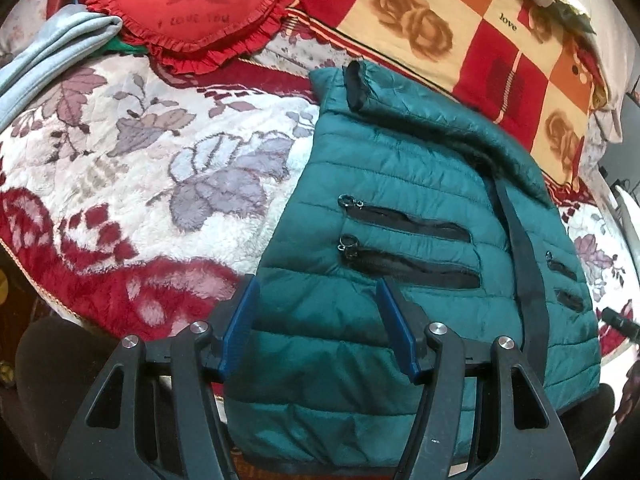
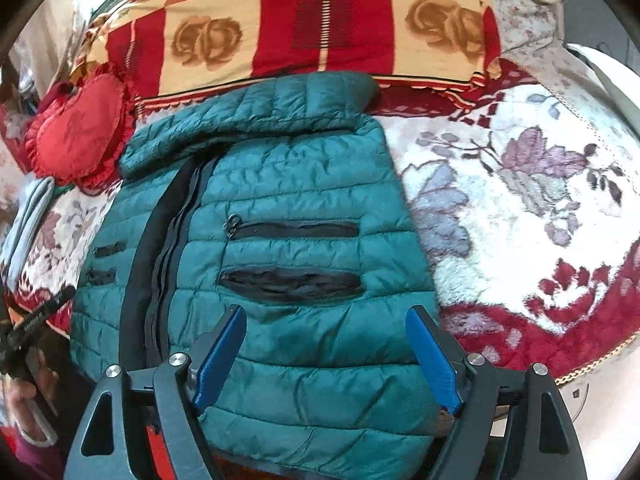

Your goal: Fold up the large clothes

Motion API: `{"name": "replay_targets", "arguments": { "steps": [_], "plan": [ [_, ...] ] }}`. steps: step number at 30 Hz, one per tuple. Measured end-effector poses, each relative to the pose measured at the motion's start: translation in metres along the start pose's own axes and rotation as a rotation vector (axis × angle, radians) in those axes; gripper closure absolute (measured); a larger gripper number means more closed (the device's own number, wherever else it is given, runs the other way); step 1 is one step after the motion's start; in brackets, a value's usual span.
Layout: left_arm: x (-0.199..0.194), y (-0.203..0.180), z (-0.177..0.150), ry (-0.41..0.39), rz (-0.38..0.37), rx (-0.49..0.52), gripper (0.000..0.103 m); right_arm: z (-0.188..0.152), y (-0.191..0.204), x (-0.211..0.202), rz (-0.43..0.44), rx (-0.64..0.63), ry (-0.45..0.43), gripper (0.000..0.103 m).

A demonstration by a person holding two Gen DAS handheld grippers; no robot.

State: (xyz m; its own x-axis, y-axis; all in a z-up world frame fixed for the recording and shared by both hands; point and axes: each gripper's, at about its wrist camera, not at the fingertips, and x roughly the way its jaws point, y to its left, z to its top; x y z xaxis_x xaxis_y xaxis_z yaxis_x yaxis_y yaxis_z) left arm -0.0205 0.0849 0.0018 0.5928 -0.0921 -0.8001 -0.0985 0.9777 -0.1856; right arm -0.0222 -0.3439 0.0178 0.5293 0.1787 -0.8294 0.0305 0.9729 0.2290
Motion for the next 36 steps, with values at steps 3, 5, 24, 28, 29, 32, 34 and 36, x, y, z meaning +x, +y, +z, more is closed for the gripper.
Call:
{"name": "replay_targets", "arguments": {
  "steps": [3,5,24,28,29,32,34,36],
  "plan": [
    [0.001,0.0,-0.002,0.005,0.016,0.003,0.042,0.0,0.0,-0.005,0.024,0.016,-0.032,0.022],
    [0.0,0.004,-0.004,0.015,-0.002,-0.027,0.042,-0.002,0.0,-0.005,0.042,0.014,-0.032,0.021],
    [0.004,0.029,-0.01,0.067,-0.082,-0.11,0.042,-0.013,-0.03,0.003,0.002,0.035,0.021,0.017],
    [0.013,0.033,-0.016,0.106,-0.095,-0.112,0.042,-0.018,-0.039,0.007,0.007,0.049,0.059,0.017],
    [0.014,0.034,-0.017,0.107,-0.101,-0.116,0.042,-0.02,-0.04,0.008,0.014,0.049,0.069,0.017],
    [0.016,0.036,-0.019,0.124,-0.127,-0.122,0.032,-0.028,-0.046,0.016,0.031,0.054,0.115,0.016],
    [0.018,0.037,-0.021,0.145,-0.142,-0.128,0.03,-0.032,-0.047,0.02,0.042,0.055,0.142,0.016],
    [0.018,0.037,-0.023,0.143,-0.141,-0.125,0.03,-0.038,-0.048,0.022,0.075,0.052,0.166,0.016]
  ]
}}
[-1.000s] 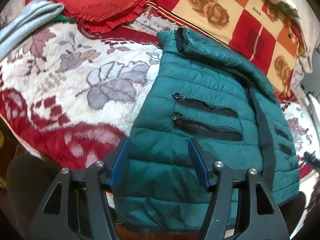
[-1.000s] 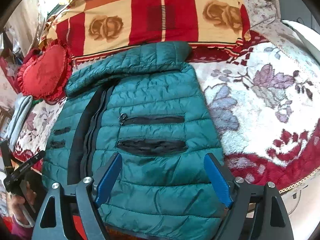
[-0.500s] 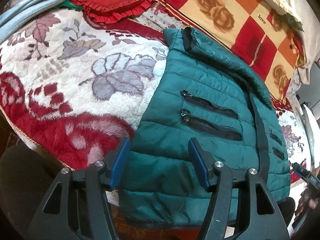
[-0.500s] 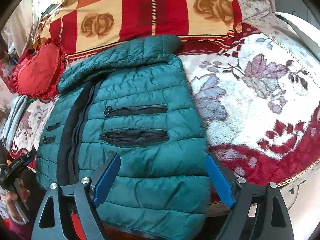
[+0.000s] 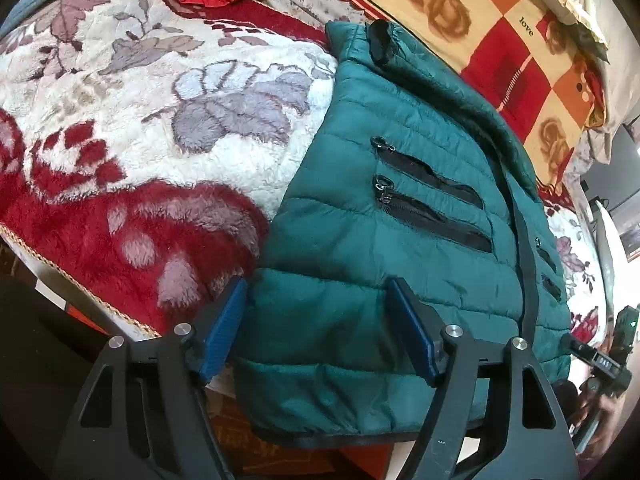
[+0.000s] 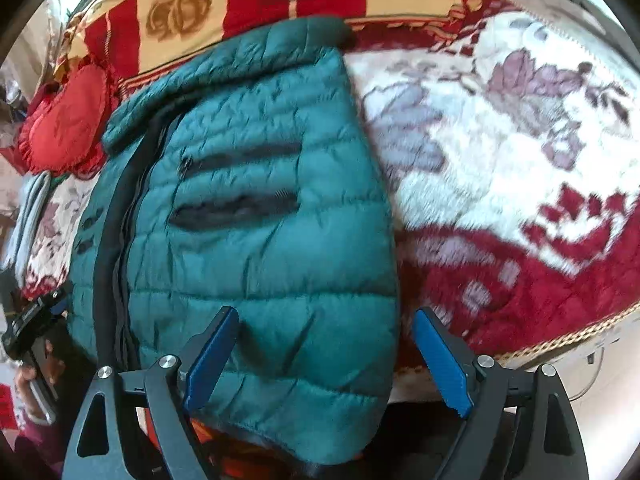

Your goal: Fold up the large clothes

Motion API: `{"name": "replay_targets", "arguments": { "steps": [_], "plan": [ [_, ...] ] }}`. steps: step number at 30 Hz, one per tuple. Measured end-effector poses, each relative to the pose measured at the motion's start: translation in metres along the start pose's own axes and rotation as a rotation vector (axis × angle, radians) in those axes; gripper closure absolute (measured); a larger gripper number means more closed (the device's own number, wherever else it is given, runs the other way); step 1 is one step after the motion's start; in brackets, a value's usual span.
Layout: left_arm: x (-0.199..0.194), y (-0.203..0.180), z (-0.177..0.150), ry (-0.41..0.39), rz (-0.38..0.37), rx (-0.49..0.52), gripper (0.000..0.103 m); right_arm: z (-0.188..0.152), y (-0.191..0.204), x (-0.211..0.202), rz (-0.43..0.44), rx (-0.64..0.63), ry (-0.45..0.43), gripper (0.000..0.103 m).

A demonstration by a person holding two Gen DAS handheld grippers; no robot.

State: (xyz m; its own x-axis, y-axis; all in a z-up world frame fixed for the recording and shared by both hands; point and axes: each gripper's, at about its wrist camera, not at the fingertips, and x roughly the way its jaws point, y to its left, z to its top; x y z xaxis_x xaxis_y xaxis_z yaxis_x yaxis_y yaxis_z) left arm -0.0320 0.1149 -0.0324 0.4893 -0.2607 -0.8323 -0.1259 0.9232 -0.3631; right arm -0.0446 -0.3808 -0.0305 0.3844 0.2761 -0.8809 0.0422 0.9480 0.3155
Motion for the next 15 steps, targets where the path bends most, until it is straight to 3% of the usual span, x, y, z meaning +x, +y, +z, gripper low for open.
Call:
{"name": "replay_targets", "arguments": {
  "steps": [6,15],
  "plan": [
    [0.002,-0.007,-0.006,0.009,0.042,0.059,0.03,-0.015,-0.001,0.005,0.089,0.005,0.048,0.016],
    [0.007,-0.005,-0.01,0.02,0.056,0.064,0.028,-0.022,0.005,0.009,0.091,-0.013,0.07,0.016]
  ]
}}
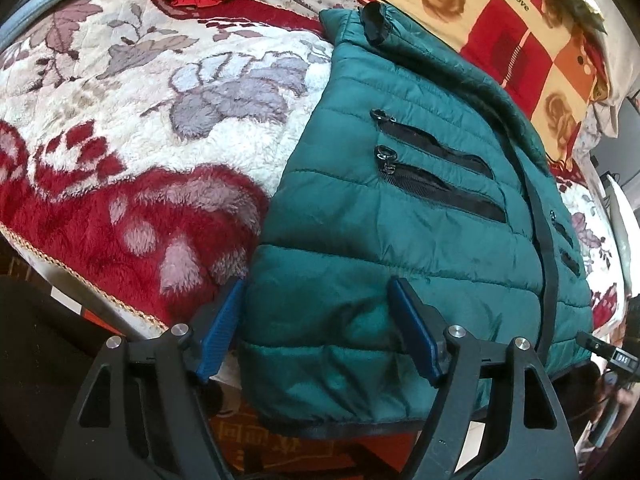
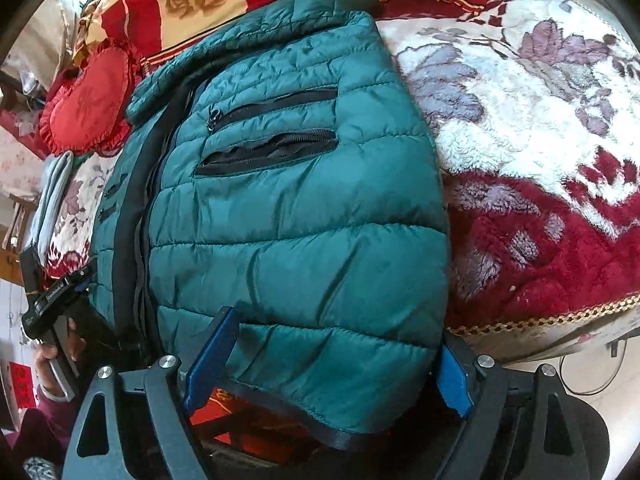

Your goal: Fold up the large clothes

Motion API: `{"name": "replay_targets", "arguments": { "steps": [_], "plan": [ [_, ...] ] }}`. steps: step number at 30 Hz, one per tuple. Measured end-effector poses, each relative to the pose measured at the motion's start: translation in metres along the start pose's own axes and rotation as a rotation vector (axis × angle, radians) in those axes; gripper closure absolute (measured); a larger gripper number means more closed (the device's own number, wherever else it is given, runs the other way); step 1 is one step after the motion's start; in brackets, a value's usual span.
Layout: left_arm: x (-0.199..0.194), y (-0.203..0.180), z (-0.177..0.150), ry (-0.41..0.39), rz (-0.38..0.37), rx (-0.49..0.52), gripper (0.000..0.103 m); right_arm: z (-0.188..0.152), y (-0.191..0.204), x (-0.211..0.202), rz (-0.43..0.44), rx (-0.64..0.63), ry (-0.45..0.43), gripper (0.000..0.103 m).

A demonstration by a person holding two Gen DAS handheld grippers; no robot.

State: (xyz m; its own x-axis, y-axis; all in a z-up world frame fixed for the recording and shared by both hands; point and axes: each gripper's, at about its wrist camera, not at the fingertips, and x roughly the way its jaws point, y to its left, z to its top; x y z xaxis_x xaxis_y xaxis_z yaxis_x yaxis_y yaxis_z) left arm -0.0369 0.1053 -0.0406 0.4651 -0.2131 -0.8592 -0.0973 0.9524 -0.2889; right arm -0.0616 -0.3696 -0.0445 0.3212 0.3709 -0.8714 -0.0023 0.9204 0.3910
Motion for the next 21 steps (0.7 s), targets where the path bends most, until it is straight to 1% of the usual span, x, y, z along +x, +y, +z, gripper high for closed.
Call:
{"name": "replay_targets", "arguments": {
  "steps": [3,7,14,21],
  "plan": [
    [0.0024,0.0017,-0.0009,0.011,-0.01,-0.011,0.027,0.0017,0.0024,0.0024,-0.003,0.0,0.007,0.016],
    [0.0027,0.0026,-0.0031,0.004,-0.016,-0.008,0.027,0.0018,0.0049,0.0046,-0.008,-0.005,0.012,0.015],
    [0.0043,-0.0008,-0.0062,-0.001,-0.005,0.004,0.026,0.0005,0.0024,0.0091,0.007,0.019,0.032,0.015],
    [0.0053,-0.0014,-0.0073,0.006,-0.006,0.005,0.026,0.002,0.0088,0.0075,0.006,0.008,0.024,0.015]
  ]
}}
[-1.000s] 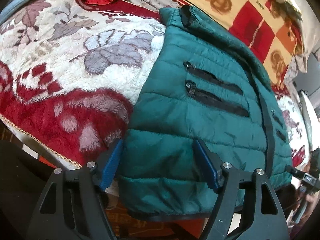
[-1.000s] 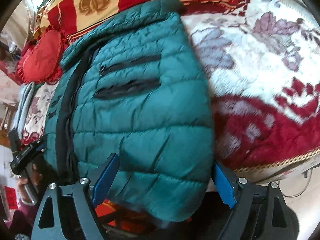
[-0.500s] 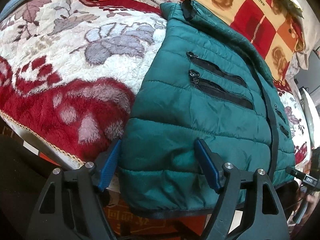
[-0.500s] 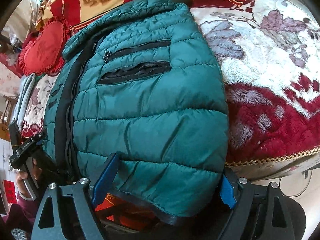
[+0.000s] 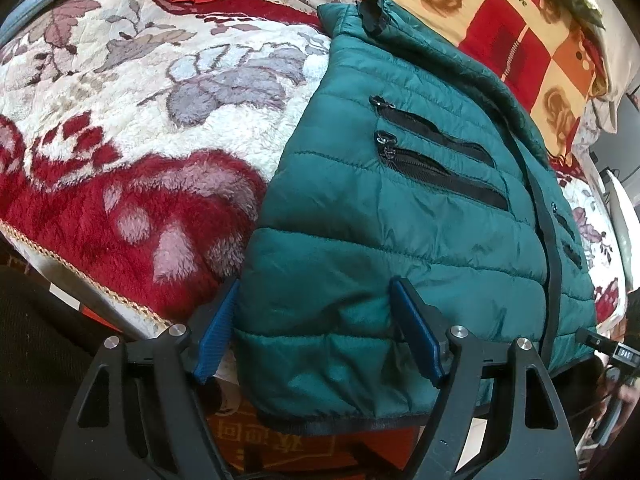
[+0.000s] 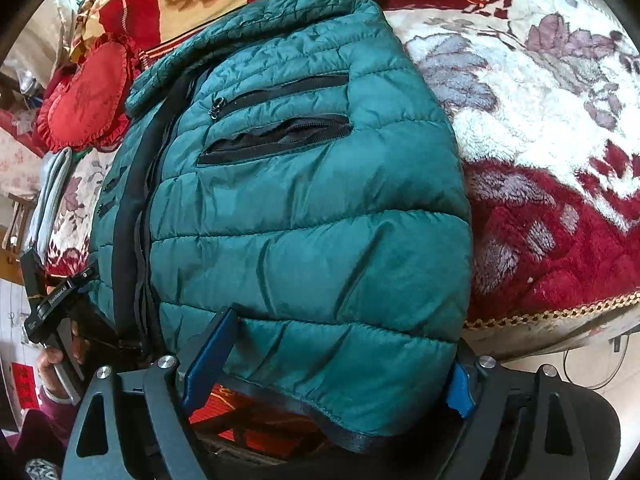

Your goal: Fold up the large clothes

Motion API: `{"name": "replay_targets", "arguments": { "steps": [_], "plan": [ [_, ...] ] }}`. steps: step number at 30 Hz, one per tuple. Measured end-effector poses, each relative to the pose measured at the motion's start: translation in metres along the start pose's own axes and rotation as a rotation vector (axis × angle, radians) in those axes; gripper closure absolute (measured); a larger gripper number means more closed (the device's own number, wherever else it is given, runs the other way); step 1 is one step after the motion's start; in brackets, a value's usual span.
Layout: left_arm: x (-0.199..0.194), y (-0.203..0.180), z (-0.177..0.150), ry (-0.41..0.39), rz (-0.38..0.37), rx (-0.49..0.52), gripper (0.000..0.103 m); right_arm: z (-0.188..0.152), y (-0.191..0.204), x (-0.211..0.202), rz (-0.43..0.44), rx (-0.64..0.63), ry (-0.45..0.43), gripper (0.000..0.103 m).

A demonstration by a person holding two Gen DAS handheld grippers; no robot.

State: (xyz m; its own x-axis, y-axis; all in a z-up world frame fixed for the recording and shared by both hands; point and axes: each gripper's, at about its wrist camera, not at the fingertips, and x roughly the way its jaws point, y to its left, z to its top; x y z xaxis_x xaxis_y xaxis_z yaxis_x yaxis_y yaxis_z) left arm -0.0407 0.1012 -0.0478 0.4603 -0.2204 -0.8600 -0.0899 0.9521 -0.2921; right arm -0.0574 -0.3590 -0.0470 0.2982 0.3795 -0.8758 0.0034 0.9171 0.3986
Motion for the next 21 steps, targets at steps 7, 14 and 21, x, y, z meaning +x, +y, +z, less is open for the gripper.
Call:
{"name": "replay_targets", "arguments": {
  "steps": [7,14,21],
  "plan": [
    [0.001,0.006,-0.003,0.021,-0.049,-0.009,0.037,-0.002,0.009,-0.005,-0.031,-0.066,-0.02,0.049],
    [-0.015,-0.004,-0.007,-0.023,-0.039,0.058,0.08,-0.003,0.027,-0.026,-0.076,-0.208,-0.052,0.078],
    [-0.038,-0.004,0.005,-0.061,-0.106,0.061,0.091,0.003,0.039,-0.058,-0.065,-0.288,-0.062,0.081]
  ]
}}
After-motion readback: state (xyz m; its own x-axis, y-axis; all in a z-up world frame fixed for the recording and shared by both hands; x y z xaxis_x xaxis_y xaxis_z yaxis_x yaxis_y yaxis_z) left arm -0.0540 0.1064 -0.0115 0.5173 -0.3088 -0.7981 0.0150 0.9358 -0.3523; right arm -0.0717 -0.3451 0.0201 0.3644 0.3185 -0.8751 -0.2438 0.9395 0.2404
